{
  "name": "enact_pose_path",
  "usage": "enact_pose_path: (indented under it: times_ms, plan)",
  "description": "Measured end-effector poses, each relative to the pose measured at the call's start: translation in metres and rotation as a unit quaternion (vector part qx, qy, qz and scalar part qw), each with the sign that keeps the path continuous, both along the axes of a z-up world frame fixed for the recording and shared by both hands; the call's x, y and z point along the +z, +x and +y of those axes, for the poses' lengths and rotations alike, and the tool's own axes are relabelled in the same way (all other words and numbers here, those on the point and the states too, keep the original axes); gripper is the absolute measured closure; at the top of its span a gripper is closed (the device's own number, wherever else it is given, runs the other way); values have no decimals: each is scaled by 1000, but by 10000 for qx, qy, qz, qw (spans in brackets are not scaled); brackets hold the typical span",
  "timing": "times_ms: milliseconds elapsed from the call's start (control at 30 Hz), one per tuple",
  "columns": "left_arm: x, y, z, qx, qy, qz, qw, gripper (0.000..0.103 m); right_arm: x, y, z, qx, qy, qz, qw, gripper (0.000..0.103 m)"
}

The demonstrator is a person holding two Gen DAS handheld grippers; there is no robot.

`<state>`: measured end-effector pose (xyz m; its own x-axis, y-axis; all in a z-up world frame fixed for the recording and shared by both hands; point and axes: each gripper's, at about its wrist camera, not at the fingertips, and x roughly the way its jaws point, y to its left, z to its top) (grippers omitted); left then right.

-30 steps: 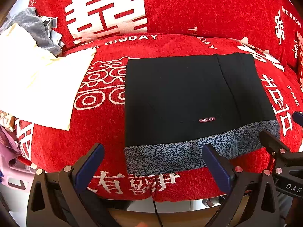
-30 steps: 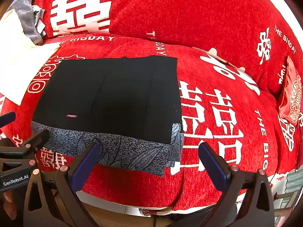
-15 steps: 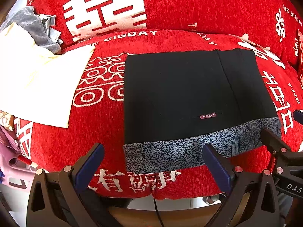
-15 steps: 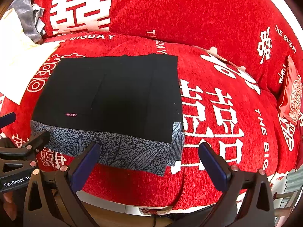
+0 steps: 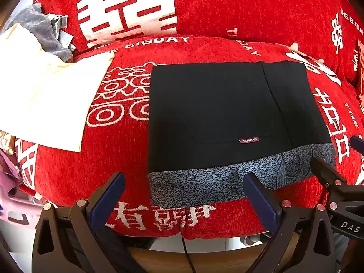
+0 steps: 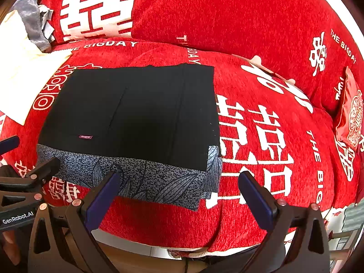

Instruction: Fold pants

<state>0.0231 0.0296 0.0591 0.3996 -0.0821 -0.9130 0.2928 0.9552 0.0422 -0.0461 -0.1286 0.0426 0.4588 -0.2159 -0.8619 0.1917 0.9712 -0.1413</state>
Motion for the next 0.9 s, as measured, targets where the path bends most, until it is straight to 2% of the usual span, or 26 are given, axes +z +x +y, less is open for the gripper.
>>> enact_pose_path:
  times_ms: [167, 600, 900]
  plan:
    - [-4, 1, 2, 108, 266, 10, 9996, 0, 0, 0, 1, -2, 1, 7, 10000, 0]
    - [-8, 0, 8, 269, 150, 307, 9991, 0, 0, -1, 3, -3, -11, -3, 10000, 0]
    - [-4, 1, 10, 239, 62, 232, 9994, 0, 1, -2, 4, 52, -22, 3, 10000, 0]
